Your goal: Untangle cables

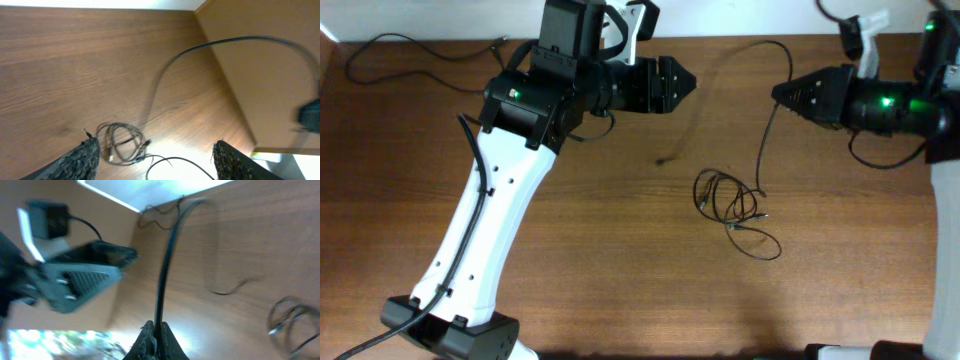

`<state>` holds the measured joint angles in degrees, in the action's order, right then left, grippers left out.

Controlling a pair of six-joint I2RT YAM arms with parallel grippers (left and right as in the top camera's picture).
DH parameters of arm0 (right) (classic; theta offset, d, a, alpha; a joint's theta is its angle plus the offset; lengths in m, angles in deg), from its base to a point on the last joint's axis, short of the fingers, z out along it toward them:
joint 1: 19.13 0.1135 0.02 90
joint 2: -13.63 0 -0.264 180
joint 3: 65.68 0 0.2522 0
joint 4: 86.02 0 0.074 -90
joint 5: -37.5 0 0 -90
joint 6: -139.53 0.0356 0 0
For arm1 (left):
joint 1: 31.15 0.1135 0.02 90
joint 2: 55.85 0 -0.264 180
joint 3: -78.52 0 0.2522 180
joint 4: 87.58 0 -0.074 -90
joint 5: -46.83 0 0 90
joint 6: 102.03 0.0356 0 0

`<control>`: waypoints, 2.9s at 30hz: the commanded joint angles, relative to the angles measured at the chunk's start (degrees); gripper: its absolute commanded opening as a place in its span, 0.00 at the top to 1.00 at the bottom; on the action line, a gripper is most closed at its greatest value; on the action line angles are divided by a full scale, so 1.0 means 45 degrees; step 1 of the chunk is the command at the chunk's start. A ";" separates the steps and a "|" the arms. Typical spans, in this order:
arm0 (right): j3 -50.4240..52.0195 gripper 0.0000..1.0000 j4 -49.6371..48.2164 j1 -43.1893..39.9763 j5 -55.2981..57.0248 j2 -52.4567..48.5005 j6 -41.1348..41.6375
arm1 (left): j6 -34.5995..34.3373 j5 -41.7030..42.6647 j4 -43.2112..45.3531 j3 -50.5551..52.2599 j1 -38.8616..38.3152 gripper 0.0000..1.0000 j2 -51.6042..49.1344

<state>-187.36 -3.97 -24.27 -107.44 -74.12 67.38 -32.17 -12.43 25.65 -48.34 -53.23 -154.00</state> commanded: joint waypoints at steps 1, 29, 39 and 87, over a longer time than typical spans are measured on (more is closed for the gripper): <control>-0.0228 0.96 -0.0049 0.0058 -0.0214 0.0233 0.3949 | 0.0699 -0.0787 -0.0559 -0.0058 0.0015 0.22 0.0316; -0.0223 0.96 0.1030 0.0078 0.1345 0.0228 0.8388 | 0.6543 0.3147 0.0840 -0.0058 -0.2346 0.24 0.0316; -0.0223 0.96 0.0573 0.0894 0.1365 0.0228 0.8582 | 0.6314 0.1870 0.0967 -0.0058 -0.3016 0.27 -0.0228; -0.0223 0.96 0.0631 0.0894 0.1690 0.0228 0.7514 | 0.6314 0.0593 0.1632 -0.0058 -0.3060 0.92 -0.0398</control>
<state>-187.56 -1.17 -20.52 -99.92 -73.33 101.87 -4.26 -9.34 32.67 -48.34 -67.05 -156.03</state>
